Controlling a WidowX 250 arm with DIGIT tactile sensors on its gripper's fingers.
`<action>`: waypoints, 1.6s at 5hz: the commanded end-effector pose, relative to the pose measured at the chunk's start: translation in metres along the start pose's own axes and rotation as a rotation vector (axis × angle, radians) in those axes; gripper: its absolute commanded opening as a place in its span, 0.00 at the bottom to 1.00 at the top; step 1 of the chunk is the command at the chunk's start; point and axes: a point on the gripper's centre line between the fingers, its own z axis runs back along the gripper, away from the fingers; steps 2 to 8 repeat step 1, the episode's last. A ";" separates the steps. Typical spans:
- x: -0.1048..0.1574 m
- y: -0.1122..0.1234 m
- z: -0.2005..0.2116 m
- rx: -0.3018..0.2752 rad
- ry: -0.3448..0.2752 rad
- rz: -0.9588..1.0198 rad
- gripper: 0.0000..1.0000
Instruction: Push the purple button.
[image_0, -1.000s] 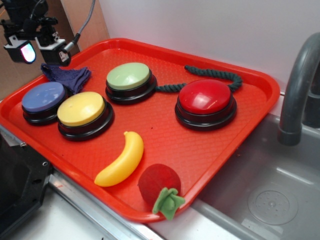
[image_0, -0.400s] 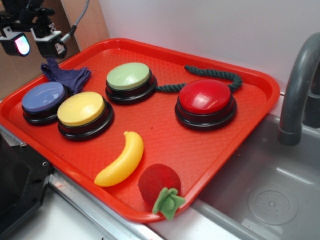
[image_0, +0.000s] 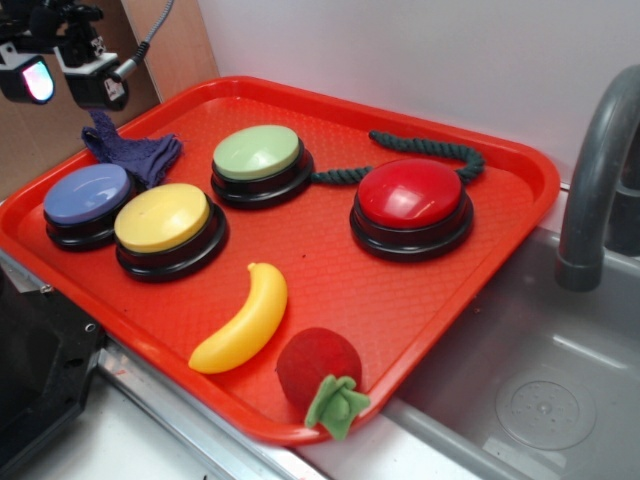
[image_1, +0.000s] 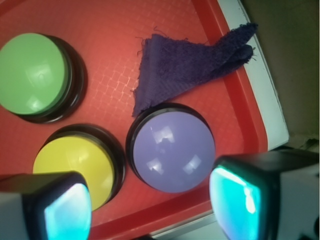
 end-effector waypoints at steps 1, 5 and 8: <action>0.006 0.000 0.025 0.004 -0.099 -0.023 1.00; 0.006 0.000 0.025 0.004 -0.099 -0.023 1.00; 0.006 0.000 0.025 0.004 -0.099 -0.023 1.00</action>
